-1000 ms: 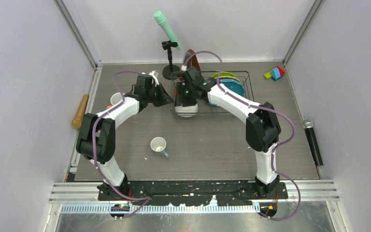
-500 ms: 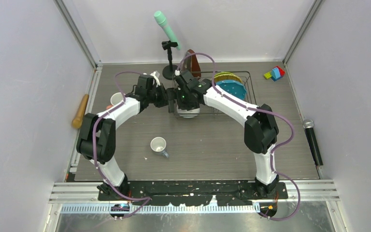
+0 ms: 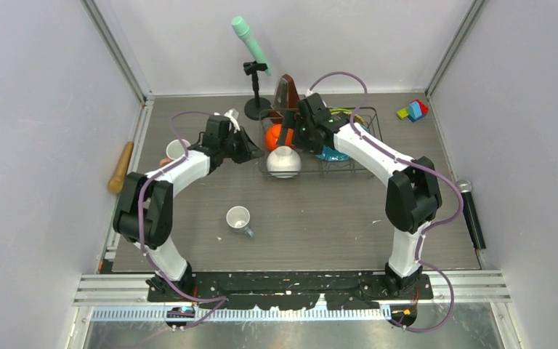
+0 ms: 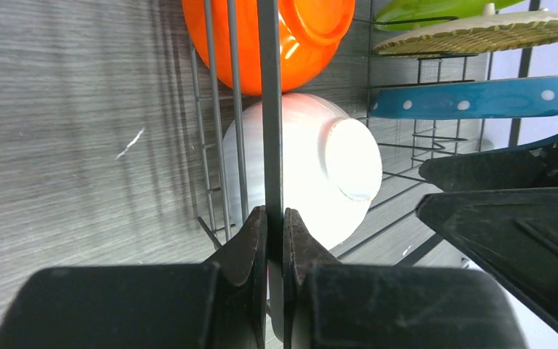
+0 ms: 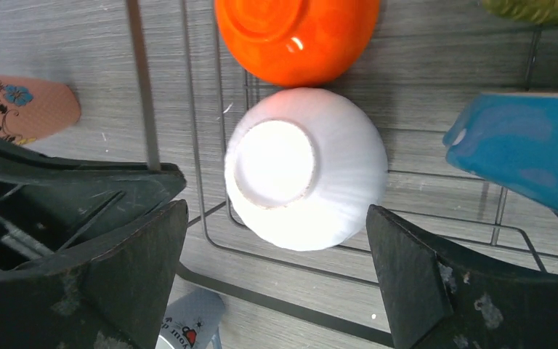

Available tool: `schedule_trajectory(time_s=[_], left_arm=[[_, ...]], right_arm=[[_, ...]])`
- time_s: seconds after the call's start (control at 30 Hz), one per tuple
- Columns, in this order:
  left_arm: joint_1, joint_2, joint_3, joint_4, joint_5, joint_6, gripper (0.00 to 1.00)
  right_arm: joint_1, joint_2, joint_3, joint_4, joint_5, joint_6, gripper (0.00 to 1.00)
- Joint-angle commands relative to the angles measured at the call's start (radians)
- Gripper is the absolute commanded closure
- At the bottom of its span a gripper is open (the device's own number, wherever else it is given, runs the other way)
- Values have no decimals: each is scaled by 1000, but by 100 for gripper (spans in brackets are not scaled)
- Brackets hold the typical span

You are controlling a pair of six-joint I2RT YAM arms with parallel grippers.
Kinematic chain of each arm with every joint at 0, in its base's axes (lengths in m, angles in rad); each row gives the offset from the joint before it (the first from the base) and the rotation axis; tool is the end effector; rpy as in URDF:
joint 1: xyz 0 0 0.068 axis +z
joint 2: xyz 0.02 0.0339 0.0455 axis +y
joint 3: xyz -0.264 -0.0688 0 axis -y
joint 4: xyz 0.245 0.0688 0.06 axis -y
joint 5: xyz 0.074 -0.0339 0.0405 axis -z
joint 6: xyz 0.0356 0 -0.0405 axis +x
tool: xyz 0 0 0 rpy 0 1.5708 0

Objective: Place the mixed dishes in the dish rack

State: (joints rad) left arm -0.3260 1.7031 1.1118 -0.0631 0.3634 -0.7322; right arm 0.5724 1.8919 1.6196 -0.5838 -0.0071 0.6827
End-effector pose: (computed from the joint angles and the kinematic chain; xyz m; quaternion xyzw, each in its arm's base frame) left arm 0.3529 -0.1327 0.2231 -0.0996 0.8801 -0.3595 0.2938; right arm 0.3590 0.2316 0.2731 0.0504 0.9355 0.2081 0.2812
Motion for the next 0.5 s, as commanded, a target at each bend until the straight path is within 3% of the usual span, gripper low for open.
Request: schedule_trajectory(time_s=[0.0, 0.2, 0.47], left_arm=[[-25, -71, -93, 115, 51, -67, 100], [-50, -181, -213, 205, -31, -145, 100], [-134, -300, -307, 221, -144, -173, 100]], right_arm=[[26, -108, 13, 52, 74, -75, 0], [25, -180, -59, 40, 81, -164, 0], [58, -184, -77, -46, 176, -87, 0]])
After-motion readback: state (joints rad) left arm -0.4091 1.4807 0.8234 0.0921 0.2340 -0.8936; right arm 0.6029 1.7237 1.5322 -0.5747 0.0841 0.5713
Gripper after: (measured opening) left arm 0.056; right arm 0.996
